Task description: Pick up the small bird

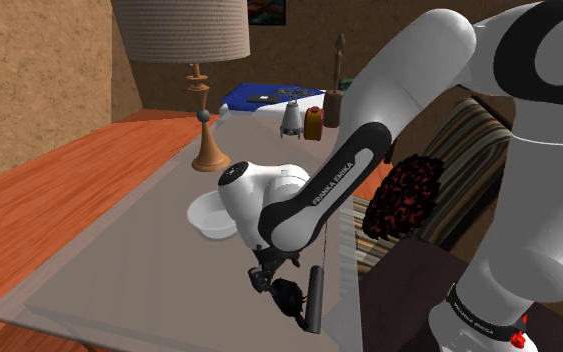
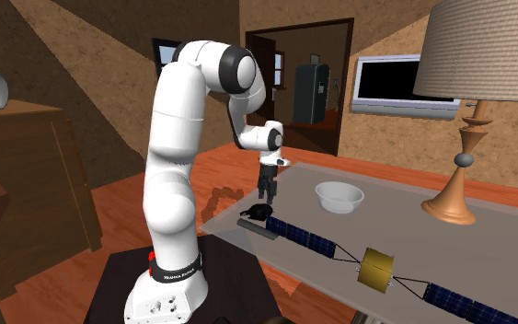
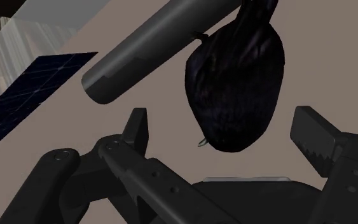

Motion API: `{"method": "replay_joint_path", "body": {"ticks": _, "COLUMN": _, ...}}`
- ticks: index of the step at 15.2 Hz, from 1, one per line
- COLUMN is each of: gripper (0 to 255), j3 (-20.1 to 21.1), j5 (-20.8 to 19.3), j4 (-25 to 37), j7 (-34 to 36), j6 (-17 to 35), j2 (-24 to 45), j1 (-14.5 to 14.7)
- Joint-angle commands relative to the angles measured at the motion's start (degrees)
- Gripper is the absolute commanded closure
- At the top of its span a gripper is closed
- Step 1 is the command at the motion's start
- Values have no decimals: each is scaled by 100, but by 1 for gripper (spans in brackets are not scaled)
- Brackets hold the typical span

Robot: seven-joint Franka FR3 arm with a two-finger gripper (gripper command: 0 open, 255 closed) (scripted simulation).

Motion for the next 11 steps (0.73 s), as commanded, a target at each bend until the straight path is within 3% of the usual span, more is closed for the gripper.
{"method": "replay_joint_path", "body": {"ticks": 1, "gripper": 0, "j3": -65, "j5": -213, "j4": 114, "j7": 190, "j6": 84, "j2": 307, "j1": 103}}
{"method": "replay_joint_path", "body": {"ticks": 9, "gripper": 0, "j3": -257, "j5": -572, "j4": 121, "j7": 444, "j6": 463, "j2": 784, "j1": 240}}
{"method": "replay_joint_path", "body": {"ticks": 10, "gripper": 255, "j3": -264, "j5": -584, "j4": 140, "j7": 453, "j6": 463, "j2": 808, "j1": 249}}
{"method": "replay_joint_path", "body": {"ticks": 11, "gripper": 255, "j3": -265, "j5": -585, "j4": 149, "j7": 453, "j6": 458, "j2": 812, "j1": 250}}
